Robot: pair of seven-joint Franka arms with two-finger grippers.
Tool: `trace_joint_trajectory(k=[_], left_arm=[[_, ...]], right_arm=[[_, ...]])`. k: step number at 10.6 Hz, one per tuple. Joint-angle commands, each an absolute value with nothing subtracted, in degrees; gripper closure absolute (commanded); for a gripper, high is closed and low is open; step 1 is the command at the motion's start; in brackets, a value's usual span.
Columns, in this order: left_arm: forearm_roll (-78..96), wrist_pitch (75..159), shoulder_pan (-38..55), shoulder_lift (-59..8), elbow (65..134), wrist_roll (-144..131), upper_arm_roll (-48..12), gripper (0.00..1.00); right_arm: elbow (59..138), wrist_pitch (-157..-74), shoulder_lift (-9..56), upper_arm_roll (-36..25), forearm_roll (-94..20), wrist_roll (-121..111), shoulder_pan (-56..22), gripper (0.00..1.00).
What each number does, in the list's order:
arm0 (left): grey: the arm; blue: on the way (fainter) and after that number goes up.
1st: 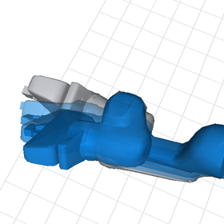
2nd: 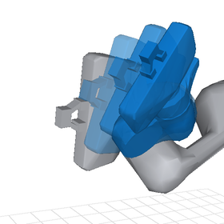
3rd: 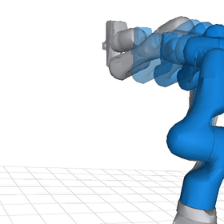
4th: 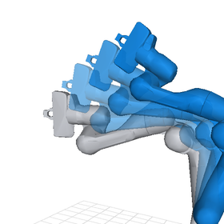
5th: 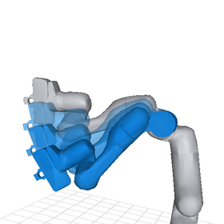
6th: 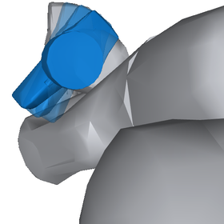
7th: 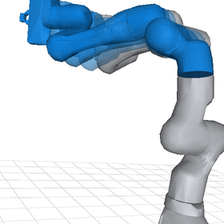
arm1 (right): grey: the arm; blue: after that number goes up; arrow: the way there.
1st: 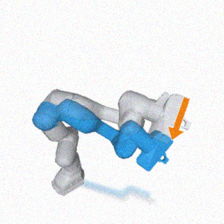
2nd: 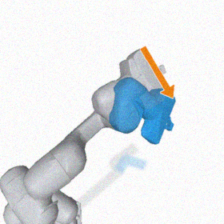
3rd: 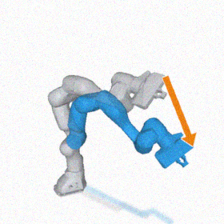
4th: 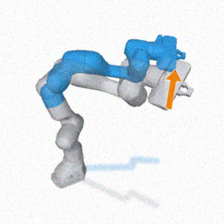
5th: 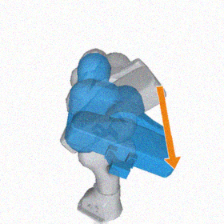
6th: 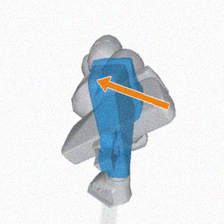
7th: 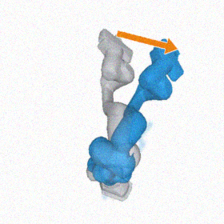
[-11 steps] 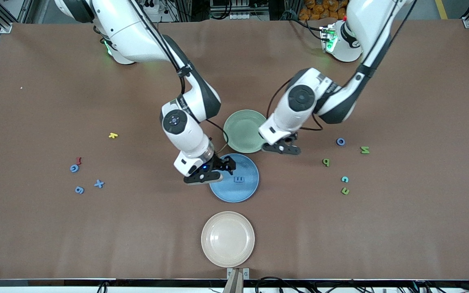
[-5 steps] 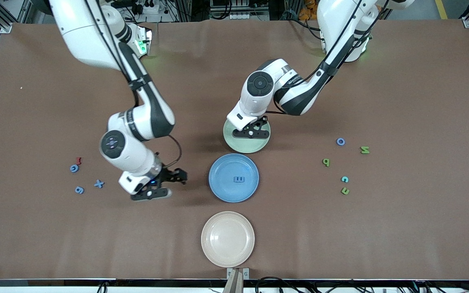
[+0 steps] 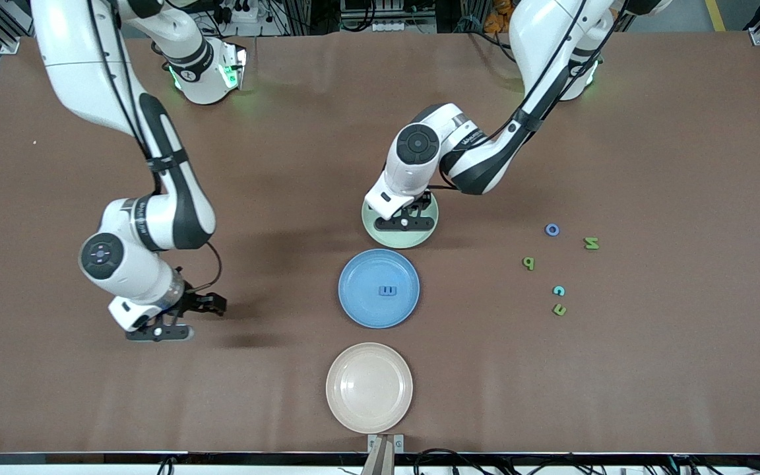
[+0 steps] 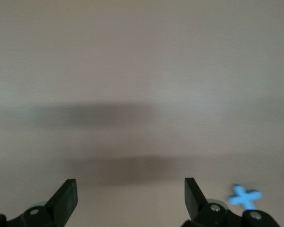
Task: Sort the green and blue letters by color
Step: 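Release the green B on the green plate while the right gripper withdraws, then grasp the blue X with the right gripper while the left gripper grasps green b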
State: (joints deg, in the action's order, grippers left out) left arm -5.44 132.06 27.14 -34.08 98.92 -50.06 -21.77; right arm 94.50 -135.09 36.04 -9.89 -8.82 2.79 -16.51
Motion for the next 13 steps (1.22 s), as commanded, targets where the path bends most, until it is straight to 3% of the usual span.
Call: trace_joint_trajectory(k=[1,3,6,11,13], left_arm=[[-9.74,126.06,23.14,-28.68,98.44,-48.46,-21.01,0.00],[-10.28,120.87,15.95,-24.71,98.79,-34.28,-21.18,0.00],[-10.28,119.44,5.56,-23.47,99.75,-13.06,-21.36,0.00],[-9.75,119.97,-0.70,-23.99,104.67,-20.73,-21.36,0.00],[-10.28,126.78,-5.43,-24.43,109.39,-19.78,-21.53,0.00]], right_arm=[[101.41,-137.62,32.61,-9.84,-7.82,3.51,-11.35,0.00],[104.93,-139.56,31.03,-9.76,-8.00,3.78,-7.75,0.00],[111.34,-147.11,30.76,-9.84,-8.35,11.04,-6.33,0.00],[113.29,-148.18,31.90,-9.76,-8.35,18.28,-6.86,0.00],[113.20,-148.80,32.69,-9.76,-8.35,18.28,-6.85,0.00]])
